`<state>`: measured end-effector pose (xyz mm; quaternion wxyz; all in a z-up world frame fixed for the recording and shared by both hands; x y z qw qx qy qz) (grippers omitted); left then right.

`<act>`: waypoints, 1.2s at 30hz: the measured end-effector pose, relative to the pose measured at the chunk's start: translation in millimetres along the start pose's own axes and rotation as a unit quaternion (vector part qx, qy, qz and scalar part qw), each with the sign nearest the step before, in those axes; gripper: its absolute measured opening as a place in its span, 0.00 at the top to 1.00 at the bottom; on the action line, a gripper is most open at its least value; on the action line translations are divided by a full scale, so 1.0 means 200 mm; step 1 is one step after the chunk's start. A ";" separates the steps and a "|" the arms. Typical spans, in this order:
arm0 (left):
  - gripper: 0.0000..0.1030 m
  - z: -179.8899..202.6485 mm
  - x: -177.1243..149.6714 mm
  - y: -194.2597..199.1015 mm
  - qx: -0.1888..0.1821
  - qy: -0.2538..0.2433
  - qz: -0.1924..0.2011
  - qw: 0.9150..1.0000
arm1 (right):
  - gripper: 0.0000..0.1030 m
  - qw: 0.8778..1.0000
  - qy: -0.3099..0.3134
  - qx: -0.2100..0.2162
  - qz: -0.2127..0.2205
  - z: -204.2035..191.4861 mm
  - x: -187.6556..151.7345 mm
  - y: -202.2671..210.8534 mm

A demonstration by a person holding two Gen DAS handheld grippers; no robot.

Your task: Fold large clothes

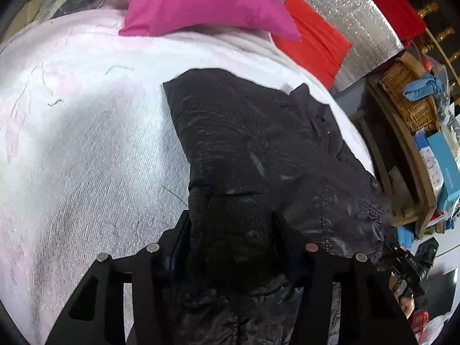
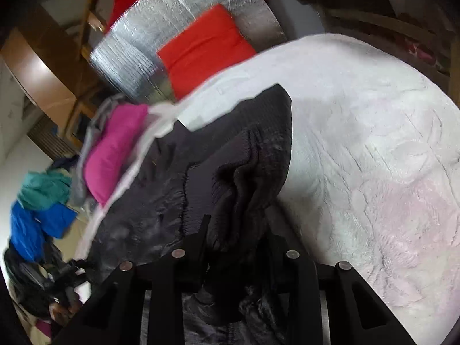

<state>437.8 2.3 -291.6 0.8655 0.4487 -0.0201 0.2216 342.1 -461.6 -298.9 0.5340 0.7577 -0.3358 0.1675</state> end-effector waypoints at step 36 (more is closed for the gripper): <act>0.28 -0.11 -0.05 0.30 -0.091 0.067 0.030 0.993 | 0.30 0.990 -0.122 0.056 0.030 0.26 -0.04 0.27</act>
Point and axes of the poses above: each gripper's, at about its wrist camera, not at the fingertips, and y roughly against the way its jaws point, z to its right, x to its top, the point moved 5 cm from there along -y, roughly the way its jaws point, and after that the axes turned 15 degrees about y, right-handed, at the moved point
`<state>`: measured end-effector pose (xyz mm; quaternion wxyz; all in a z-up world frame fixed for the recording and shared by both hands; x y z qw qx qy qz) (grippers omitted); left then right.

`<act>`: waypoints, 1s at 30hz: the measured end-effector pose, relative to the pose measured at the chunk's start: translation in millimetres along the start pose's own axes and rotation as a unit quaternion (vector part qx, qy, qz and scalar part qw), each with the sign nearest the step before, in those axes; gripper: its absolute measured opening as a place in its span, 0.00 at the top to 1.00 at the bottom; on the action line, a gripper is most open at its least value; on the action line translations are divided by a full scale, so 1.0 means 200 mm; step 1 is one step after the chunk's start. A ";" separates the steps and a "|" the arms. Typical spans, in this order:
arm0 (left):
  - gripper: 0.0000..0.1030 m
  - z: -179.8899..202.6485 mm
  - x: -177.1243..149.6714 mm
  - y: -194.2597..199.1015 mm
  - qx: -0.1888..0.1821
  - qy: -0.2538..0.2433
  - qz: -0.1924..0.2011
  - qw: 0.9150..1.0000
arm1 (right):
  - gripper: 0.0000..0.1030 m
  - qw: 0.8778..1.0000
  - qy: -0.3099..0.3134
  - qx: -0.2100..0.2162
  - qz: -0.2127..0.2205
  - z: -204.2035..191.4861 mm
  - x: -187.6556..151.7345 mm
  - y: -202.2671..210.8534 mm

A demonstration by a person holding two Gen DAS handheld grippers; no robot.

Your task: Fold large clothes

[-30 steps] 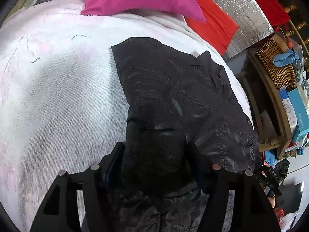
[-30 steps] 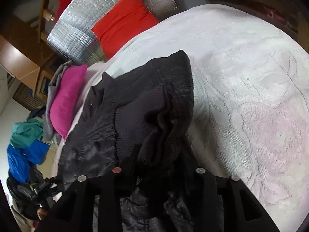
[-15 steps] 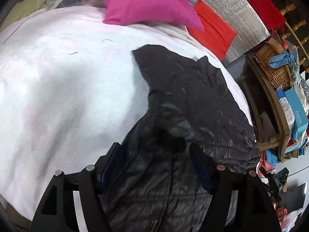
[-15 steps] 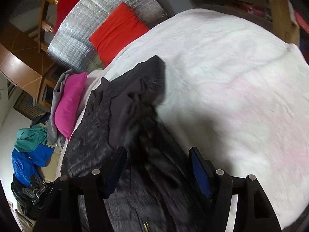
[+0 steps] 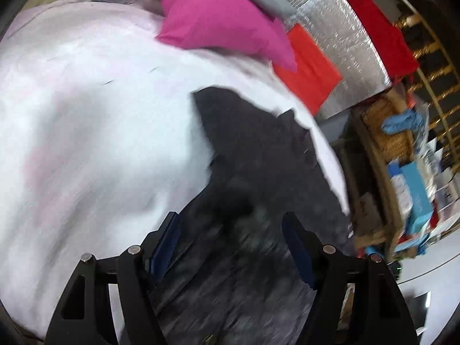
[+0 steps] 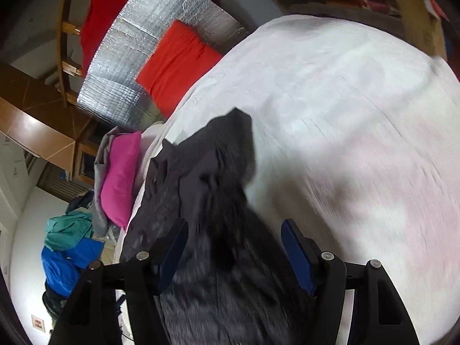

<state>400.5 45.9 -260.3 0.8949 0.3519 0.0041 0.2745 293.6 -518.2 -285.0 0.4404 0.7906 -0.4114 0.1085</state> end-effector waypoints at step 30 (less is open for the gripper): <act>0.37 0.15 0.30 -0.58 0.059 -0.004 -0.028 0.998 | 0.64 0.995 0.063 -0.066 -0.041 -0.08 0.15 -0.46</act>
Point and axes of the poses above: each gripper's, at about its wrist camera, not at the fingertips, and y roughly against the way its jaws point, z to its right, x to its top, the point moved 5 cm from there along -y, roughly the way its jaws point, and after that the axes turned 15 degrees about y, right-handed, at the moved point
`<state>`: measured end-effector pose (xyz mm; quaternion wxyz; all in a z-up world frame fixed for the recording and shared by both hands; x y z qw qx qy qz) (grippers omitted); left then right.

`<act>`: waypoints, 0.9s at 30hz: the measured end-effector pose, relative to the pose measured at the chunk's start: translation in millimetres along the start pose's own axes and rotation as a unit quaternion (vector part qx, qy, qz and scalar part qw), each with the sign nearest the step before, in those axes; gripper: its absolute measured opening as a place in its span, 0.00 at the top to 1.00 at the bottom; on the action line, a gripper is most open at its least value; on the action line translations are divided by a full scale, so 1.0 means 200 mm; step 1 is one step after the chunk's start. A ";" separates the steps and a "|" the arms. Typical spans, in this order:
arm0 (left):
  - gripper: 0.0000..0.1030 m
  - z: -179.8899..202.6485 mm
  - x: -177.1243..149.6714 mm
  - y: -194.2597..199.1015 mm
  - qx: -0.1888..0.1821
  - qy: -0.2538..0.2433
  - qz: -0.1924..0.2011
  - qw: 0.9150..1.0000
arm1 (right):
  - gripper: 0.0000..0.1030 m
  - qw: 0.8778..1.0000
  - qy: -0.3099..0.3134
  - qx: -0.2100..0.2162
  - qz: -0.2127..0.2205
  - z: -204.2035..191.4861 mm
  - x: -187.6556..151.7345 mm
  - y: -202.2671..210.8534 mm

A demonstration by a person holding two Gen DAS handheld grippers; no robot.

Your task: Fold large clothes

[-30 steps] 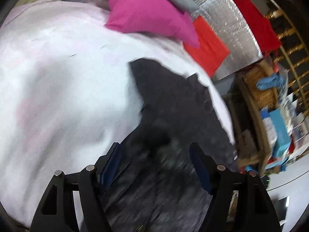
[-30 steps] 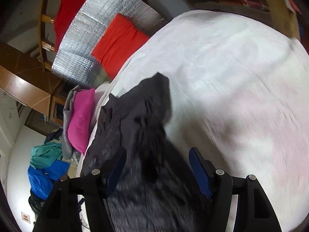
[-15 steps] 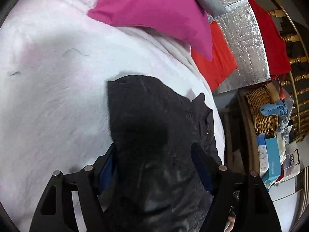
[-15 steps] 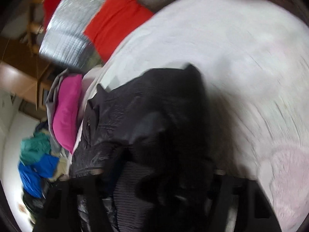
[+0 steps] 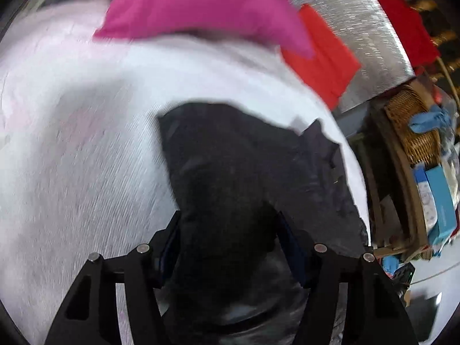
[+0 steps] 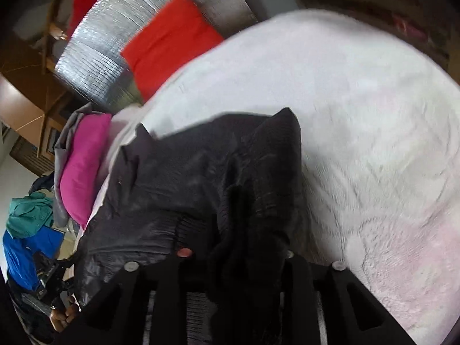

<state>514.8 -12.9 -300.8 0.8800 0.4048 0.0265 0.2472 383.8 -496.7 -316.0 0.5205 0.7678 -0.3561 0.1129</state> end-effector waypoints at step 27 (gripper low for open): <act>0.28 -0.73 -0.91 0.83 0.084 -0.084 -0.006 0.993 | 0.28 0.999 -0.001 0.038 0.001 0.15 -0.87 0.88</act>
Point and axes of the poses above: each gripper's, at about its wrist camera, not at the fingertips, and y roughly against the way its jaws point, z to its right, x to its top, the point moved 5 cm from there along -y, roughly the way its jaws point, and after that the axes turned 15 degrees about y, right-handed, at the moved point
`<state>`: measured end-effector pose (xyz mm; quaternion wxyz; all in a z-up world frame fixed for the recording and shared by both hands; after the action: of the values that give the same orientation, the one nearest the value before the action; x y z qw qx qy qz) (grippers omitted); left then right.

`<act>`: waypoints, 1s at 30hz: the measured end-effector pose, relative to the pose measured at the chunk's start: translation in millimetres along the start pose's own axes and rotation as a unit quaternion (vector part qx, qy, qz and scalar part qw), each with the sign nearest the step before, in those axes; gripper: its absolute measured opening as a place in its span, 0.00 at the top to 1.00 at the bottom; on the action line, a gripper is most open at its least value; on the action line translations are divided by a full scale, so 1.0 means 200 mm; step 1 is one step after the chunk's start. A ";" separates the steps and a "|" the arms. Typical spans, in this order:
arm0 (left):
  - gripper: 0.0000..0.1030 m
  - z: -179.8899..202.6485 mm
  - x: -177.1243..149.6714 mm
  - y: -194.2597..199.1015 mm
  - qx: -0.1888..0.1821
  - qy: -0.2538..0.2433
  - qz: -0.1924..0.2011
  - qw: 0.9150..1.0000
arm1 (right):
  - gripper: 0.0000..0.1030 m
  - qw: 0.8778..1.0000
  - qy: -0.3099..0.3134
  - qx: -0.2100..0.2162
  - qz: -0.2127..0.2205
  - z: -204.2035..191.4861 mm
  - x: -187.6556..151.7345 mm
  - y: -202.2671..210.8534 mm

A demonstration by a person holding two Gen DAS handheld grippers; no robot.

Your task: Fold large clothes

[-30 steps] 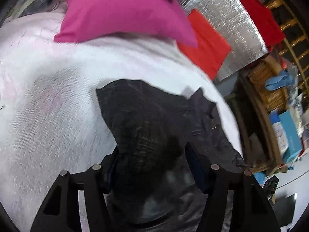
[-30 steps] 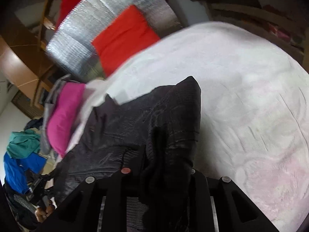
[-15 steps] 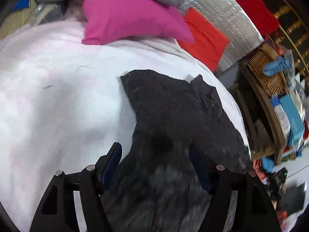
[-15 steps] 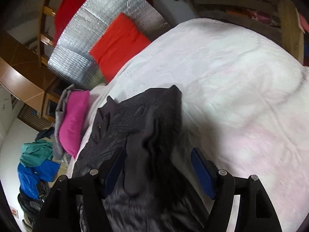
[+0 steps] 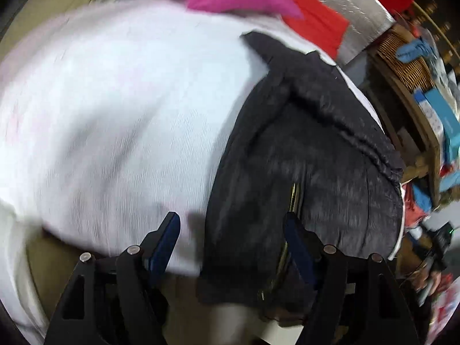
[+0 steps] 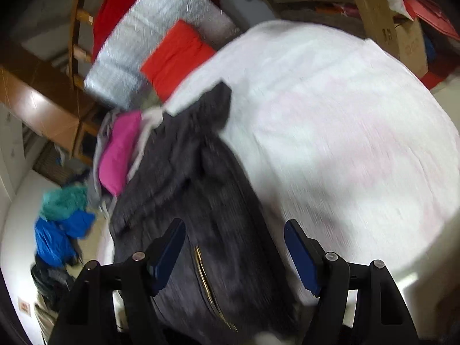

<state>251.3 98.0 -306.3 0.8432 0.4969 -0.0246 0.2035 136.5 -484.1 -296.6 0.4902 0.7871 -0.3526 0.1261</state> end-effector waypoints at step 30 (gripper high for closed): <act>0.34 -0.06 -0.27 -0.25 0.029 -0.027 -0.085 0.996 | 0.71 0.954 0.196 -0.083 -0.211 -0.16 -0.59 -0.52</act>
<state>218.0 69.3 -367.4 0.8416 0.5270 0.0009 0.1183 127.8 -377.7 -416.6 0.6285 0.7601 -0.0844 0.1416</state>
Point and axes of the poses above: each gripper's, at about its wrist camera, not at the fingertips, and y roughly against the way its jaws point, z to its right, x to its top, the point moved 5 cm from there along -y, roughly the way its jaws point, and after that the axes turned 15 degrees about y, right-handed, at the moved point
